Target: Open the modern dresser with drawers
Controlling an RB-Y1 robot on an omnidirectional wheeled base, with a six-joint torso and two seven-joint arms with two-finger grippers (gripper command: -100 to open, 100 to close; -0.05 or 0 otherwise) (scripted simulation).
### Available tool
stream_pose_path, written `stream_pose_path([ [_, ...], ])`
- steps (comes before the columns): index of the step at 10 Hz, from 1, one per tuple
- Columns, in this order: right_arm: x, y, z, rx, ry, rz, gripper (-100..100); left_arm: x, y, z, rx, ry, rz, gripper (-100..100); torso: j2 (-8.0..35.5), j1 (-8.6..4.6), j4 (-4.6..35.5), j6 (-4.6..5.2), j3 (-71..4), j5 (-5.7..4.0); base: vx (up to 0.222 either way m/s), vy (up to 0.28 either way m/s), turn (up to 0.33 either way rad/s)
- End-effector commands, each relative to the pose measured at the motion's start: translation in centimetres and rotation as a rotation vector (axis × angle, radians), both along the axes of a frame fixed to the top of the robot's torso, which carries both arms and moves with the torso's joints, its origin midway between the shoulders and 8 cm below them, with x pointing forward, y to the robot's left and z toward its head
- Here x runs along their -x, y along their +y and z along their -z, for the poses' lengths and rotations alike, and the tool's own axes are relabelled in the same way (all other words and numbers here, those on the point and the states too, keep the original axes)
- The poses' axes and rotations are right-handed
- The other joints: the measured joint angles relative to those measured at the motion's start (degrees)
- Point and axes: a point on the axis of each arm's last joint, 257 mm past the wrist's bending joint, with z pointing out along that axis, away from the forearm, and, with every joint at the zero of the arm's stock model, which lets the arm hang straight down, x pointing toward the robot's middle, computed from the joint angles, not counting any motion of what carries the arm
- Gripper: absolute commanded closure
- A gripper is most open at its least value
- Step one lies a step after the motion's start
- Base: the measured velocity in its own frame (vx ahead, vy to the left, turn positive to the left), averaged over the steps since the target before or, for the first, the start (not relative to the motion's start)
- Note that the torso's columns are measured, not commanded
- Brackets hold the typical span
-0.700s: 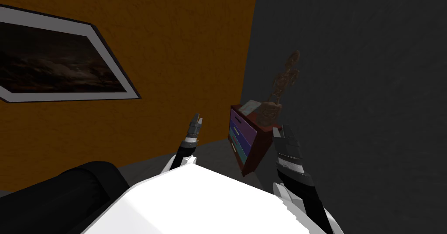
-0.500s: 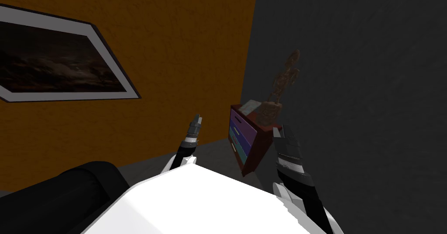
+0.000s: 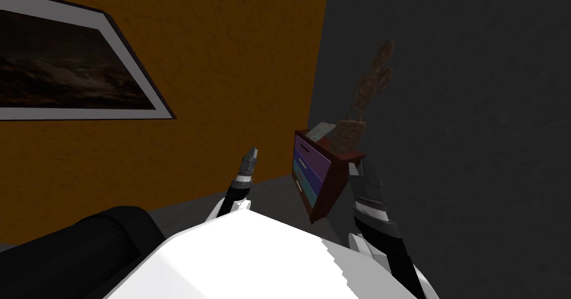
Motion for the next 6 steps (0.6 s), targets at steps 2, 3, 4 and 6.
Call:
stream_pose_path([
  [2, 0.0, 0.0, 0.0, 0.000, 0.000, 0.000, 0, 0.0, 0.0, 0.0, 0.000, 0.000, 0.000, 0, 8.5, 0.00, 8.5, 0.00, -16.9, 0.00, 0.000, 0.000, 0.000],
  [3, -1.1, 0.4, 1.8, 0.022, 0.059, -0.016, -100, 0.0, 0.0, 0.0, 0.000, 0.000, 0.000, 0, 12.7, 0.00, 12.7, 0.00, -25.4, 0.00, 0.019, 0.036, 0.125],
  [4, -1.7, 0.6, 2.9, 0.033, 0.095, -0.024, -100, 0.0, 0.0, 0.0, 0.000, 0.000, 0.000, 0, 14.6, 0.11, 14.6, -0.03, -29.4, 0.02, 0.027, 0.068, 0.115],
  [6, -3.2, 1.0, 6.0, 0.054, 0.187, -0.039, -100, 0.0, 0.0, 0.0, 0.000, 0.001, 0.000, 0, 15.3, 0.16, 15.3, 0.00, -30.7, 0.05, 0.032, 0.089, 0.124],
])
